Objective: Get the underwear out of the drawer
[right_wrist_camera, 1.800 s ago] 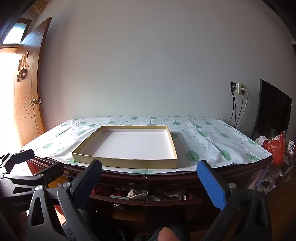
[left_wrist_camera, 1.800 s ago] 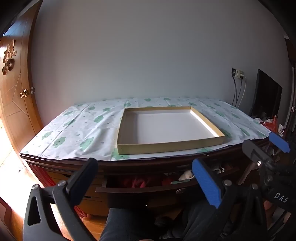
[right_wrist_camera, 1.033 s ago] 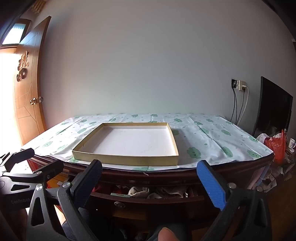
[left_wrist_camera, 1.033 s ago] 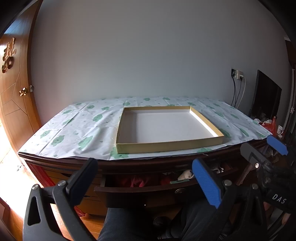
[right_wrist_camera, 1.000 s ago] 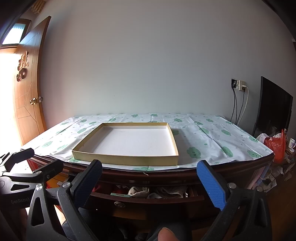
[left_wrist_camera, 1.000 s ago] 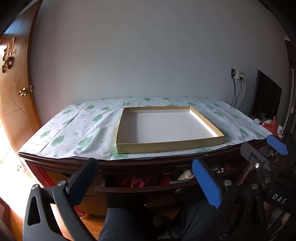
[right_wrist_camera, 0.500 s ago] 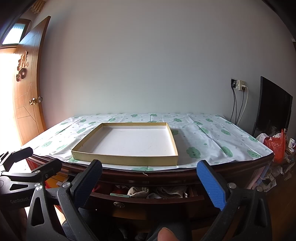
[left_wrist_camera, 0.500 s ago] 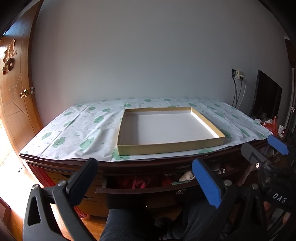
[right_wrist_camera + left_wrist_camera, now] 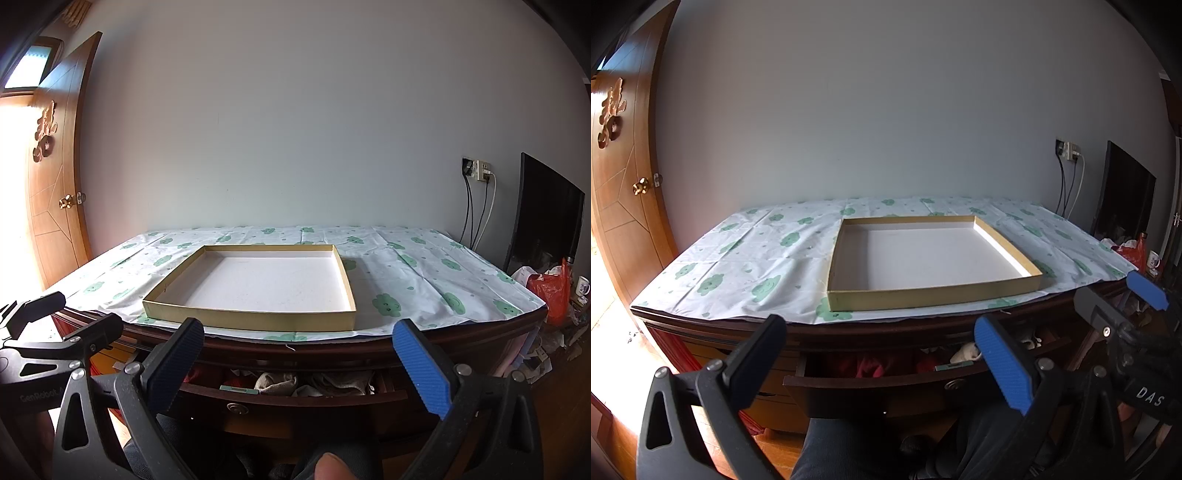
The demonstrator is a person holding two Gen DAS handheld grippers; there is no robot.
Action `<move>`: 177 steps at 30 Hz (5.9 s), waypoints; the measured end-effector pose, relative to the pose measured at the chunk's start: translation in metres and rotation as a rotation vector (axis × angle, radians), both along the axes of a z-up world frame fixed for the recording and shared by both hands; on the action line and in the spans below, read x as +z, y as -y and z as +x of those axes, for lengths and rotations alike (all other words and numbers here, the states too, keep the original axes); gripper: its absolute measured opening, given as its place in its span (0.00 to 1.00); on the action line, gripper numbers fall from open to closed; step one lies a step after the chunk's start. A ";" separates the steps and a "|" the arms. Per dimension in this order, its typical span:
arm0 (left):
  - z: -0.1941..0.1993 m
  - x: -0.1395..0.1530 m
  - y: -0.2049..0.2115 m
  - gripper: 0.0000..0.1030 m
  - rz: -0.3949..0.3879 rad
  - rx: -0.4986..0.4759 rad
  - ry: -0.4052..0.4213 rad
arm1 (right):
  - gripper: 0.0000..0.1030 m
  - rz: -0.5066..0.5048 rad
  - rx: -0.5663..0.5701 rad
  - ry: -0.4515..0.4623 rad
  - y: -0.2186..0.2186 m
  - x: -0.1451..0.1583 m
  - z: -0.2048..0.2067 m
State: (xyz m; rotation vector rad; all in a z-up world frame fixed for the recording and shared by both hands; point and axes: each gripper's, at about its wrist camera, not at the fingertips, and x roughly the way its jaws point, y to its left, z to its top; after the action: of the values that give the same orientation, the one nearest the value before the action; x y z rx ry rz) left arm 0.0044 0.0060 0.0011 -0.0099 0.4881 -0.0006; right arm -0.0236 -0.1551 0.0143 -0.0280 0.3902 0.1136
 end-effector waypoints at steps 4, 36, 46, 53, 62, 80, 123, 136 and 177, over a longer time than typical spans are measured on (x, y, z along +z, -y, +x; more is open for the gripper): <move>0.000 0.000 -0.001 1.00 0.001 0.000 0.001 | 1.00 0.000 0.000 -0.001 0.000 0.000 0.000; -0.001 -0.001 0.001 1.00 -0.004 0.005 0.010 | 1.00 0.006 0.007 -0.001 0.002 -0.003 0.000; 0.004 -0.011 -0.004 1.00 -0.023 0.019 0.031 | 1.00 -0.004 0.041 0.038 0.006 -0.010 0.002; 0.031 -0.041 -0.020 1.00 -0.073 0.046 -0.013 | 1.00 -0.053 0.125 0.100 0.009 -0.036 0.019; 0.065 -0.073 -0.024 1.00 -0.038 0.098 -0.007 | 1.00 -0.048 0.395 0.213 0.003 -0.084 0.044; 0.083 -0.080 -0.030 1.00 -0.015 0.129 0.018 | 1.00 -0.144 0.555 0.357 -0.011 -0.119 0.081; 0.037 -0.093 -0.036 1.00 0.047 0.057 -0.114 | 1.00 -0.241 0.501 0.201 0.002 -0.123 -0.011; 0.023 -0.100 -0.035 1.00 0.065 0.026 -0.162 | 1.00 -0.235 0.495 0.070 -0.009 -0.118 -0.015; 0.035 -0.076 -0.010 1.00 0.115 -0.045 -0.207 | 1.00 -0.123 0.198 -0.147 0.020 -0.090 0.016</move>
State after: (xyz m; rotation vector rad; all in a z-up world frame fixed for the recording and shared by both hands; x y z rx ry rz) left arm 0.0398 0.0162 -0.0748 0.1143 0.6942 -0.0155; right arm -0.0075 -0.1751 -0.0757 -0.1805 0.5410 0.2882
